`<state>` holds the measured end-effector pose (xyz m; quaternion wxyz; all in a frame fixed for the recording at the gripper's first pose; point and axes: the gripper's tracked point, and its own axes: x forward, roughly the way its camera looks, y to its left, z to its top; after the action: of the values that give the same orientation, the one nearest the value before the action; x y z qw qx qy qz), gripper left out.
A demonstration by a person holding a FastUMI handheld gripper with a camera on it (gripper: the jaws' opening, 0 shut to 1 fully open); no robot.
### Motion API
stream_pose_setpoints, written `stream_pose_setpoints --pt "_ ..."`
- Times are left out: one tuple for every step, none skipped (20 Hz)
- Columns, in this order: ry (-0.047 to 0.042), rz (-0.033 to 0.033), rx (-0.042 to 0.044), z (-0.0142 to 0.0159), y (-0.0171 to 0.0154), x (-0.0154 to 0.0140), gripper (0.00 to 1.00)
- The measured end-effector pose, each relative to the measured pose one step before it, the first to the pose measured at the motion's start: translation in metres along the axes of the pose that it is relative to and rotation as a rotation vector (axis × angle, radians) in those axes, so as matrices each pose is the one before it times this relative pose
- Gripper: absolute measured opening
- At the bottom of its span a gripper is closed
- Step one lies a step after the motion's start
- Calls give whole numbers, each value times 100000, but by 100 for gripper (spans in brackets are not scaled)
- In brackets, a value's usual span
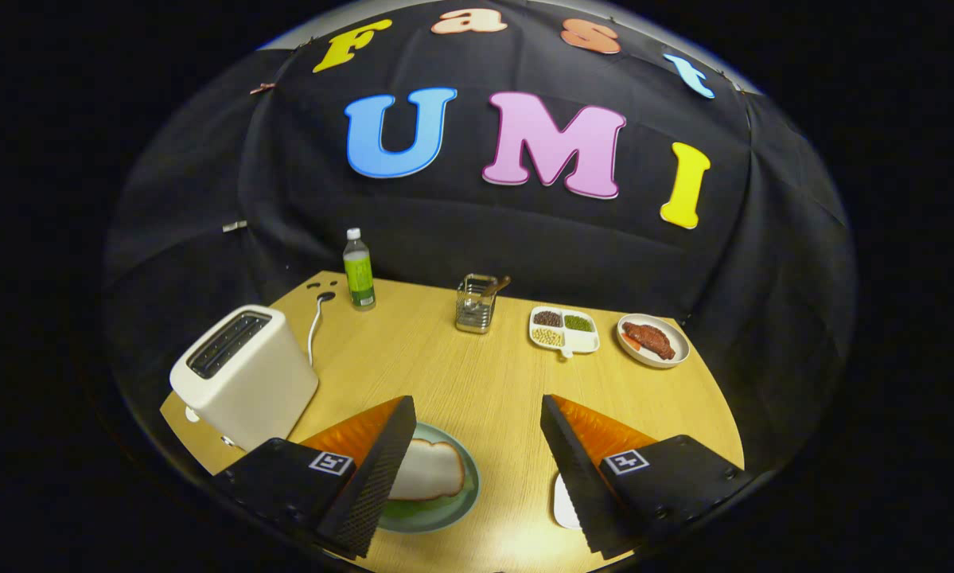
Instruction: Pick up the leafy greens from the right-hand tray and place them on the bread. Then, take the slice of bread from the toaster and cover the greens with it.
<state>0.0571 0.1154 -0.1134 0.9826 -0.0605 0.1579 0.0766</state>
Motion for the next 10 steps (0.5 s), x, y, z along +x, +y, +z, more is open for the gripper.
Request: stream_pose_setpoints --pt "-3795 -713 1494 1401 -933 -608 98" --pt "-3508 -608 1213 1330 -952 -445 98" --pt "-2350 -105 1327 1121 -950 -445 98" --pt "-1372 481 1414 898 -790 -496 98" --pt "-1668 53 687 930 -983 -566 98" --pt "-1698 -203 127 943 -1158 -507 98" --pt "-1155 160 -183 746 -1105 -675 98" --pt "-1343 -8 -878 595 -1100 -646 98" --pt "-1474 -590 -1392 591 -1336 -512 98" --pt "-1312 -969 -1782 418 -1337 -495 98"
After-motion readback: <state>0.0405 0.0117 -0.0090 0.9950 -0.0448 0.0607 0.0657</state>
